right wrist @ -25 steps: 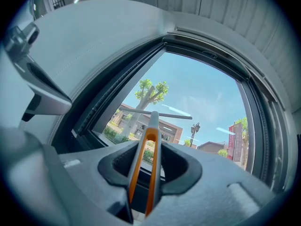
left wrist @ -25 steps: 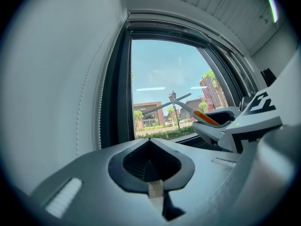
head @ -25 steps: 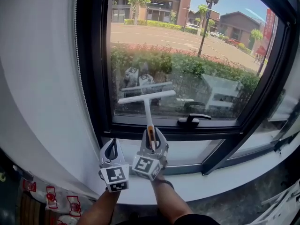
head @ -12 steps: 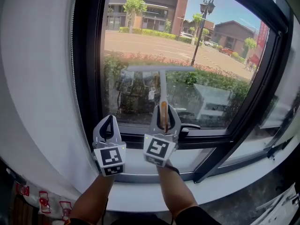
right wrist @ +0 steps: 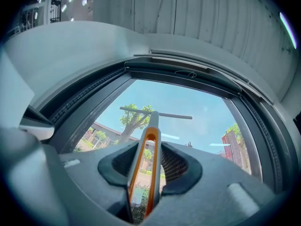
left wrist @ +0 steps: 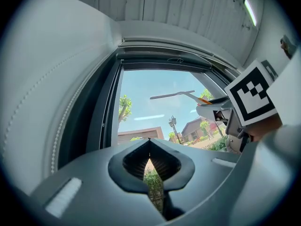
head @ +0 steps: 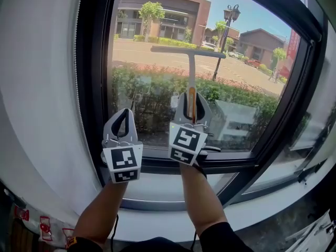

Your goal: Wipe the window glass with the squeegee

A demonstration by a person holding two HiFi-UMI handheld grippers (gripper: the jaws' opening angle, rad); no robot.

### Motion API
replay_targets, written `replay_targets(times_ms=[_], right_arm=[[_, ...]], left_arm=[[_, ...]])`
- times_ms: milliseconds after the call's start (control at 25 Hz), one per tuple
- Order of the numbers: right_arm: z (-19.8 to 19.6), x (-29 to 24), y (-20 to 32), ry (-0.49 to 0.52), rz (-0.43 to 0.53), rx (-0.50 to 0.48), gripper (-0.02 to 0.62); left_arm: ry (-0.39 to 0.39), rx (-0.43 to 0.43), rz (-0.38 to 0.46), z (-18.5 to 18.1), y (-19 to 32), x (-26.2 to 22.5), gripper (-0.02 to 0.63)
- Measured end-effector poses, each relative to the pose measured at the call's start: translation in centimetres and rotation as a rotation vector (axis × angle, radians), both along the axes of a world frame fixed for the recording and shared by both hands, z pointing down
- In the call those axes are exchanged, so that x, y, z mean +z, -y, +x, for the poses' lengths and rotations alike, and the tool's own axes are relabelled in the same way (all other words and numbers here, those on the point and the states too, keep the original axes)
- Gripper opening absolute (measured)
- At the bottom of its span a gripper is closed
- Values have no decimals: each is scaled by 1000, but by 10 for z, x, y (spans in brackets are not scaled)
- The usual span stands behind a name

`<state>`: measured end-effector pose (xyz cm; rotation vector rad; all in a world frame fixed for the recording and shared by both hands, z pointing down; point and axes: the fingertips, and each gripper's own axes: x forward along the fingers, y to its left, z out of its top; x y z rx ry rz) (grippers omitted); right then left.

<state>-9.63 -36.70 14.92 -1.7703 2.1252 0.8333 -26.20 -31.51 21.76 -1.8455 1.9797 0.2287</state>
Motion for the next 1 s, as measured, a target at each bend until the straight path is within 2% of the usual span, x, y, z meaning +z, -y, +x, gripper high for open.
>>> replay_targets(times_ms=[400,1000], right_arm=[[3,25,-1,-9,2,4,118],[26,146,-12,-50,-150,46,118]], left_arm=[[-1,9,-13,6,7,11,3],[10,52,-131,30,15,97,3]])
